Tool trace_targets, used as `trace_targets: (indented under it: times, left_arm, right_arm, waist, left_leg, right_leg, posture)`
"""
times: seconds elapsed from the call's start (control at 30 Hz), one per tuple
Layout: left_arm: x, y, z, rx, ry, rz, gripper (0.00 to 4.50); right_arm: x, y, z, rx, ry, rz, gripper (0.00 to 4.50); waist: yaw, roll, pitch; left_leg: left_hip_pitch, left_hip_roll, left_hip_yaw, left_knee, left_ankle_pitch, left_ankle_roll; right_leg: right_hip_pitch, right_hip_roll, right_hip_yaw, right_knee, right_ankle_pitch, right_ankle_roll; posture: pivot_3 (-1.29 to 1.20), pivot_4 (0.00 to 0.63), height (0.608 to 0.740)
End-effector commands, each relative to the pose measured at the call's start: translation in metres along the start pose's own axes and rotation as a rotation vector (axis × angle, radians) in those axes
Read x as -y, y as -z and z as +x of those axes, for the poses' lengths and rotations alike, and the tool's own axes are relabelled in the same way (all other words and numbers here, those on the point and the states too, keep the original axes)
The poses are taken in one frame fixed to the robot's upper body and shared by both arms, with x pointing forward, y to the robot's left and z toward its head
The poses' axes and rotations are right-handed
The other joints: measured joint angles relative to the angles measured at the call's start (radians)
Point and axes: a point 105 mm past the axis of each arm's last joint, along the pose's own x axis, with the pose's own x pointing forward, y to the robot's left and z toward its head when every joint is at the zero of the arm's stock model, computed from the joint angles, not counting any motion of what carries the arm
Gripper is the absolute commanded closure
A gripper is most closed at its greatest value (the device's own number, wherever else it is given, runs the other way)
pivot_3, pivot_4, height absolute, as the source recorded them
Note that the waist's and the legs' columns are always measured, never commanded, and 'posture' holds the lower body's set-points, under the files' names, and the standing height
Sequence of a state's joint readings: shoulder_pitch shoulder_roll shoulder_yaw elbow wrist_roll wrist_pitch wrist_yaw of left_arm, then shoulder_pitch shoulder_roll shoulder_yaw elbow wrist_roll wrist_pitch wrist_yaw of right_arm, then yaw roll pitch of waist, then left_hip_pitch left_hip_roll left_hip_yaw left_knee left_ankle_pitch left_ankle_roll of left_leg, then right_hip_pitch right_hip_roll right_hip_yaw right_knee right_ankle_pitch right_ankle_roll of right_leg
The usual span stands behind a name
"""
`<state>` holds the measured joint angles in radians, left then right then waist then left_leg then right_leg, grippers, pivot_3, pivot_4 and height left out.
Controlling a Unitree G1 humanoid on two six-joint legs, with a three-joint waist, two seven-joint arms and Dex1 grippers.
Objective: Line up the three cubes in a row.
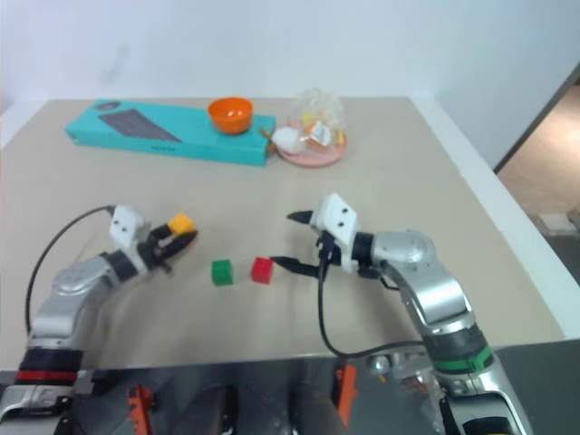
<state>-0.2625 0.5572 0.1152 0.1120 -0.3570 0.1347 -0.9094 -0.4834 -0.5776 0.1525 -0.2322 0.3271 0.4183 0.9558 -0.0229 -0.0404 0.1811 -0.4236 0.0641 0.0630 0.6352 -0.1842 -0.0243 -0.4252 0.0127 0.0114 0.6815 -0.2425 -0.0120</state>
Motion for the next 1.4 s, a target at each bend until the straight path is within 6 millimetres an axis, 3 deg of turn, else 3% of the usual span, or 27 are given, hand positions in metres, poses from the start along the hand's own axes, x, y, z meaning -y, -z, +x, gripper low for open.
trace_targets:
  times: [0.03, 0.2, 0.4, 0.77, 1.4]
  left_arm:
    - [0.019, -0.009, -0.014, 0.021, 0.212, 0.101, 2.83]
    - [0.021, 0.001, -0.033, -0.036, 0.366, 0.170, 2.83]
    - [0.019, 0.007, -0.034, -0.057, 0.449, 0.217, 2.83]
    - [0.029, 0.019, -0.026, -0.065, 0.478, 0.238, 2.83]
    - [0.015, 0.020, -0.033, -0.112, 0.451, 0.265, 2.83]
  right_arm:
    - [-0.003, -0.015, -0.006, 0.045, -0.046, -0.031, 0.00]
    - [-0.011, -0.013, -0.005, 0.051, -0.108, -0.043, 0.00]
    - [-0.016, -0.003, -0.006, 0.037, -0.152, -0.062, 0.00]
    - [-0.017, 0.004, -0.006, 0.024, -0.158, -0.072, 0.00]
    - [-0.014, 0.005, -0.005, 0.017, -0.145, -0.080, 0.00]
  waist:
    - [0.000, 0.000, 0.000]
    - [0.000, 0.000, 0.000]
    - [0.001, 0.000, 0.000]
    - [0.000, 0.000, 0.000]
    - [-0.001, 0.000, 0.000]
  left_leg:
    - [0.000, 0.000, 0.000, 0.000, 0.000, 0.000]
    - [0.000, 0.001, 0.001, 0.000, 0.000, 0.000]
    - [-0.001, 0.001, 0.001, 0.000, 0.000, 0.000]
    - [0.000, 0.001, 0.001, 0.000, 0.000, 0.000]
    - [0.001, 0.003, 0.001, 0.000, 0.000, 0.000]
  right_leg:
    - [0.000, 0.000, 0.000, 0.000, 0.000, 0.000]
    - [0.000, -0.001, 0.000, 0.000, 0.000, -0.001]
    - [-0.001, 0.000, -0.001, 0.000, -0.001, -0.001]
    - [-0.001, 0.001, 0.000, 0.000, -0.001, -0.001]
    - [-0.001, 0.003, 0.000, 0.000, 0.001, -0.003]
  posture:
    - [0.00, 0.150, 0.740]
    - [0.00, 0.150, 0.740]
    - [0.00, 0.150, 0.740]
    - [0.00, 0.150, 0.740]
    - [0.00, 0.150, 0.740]
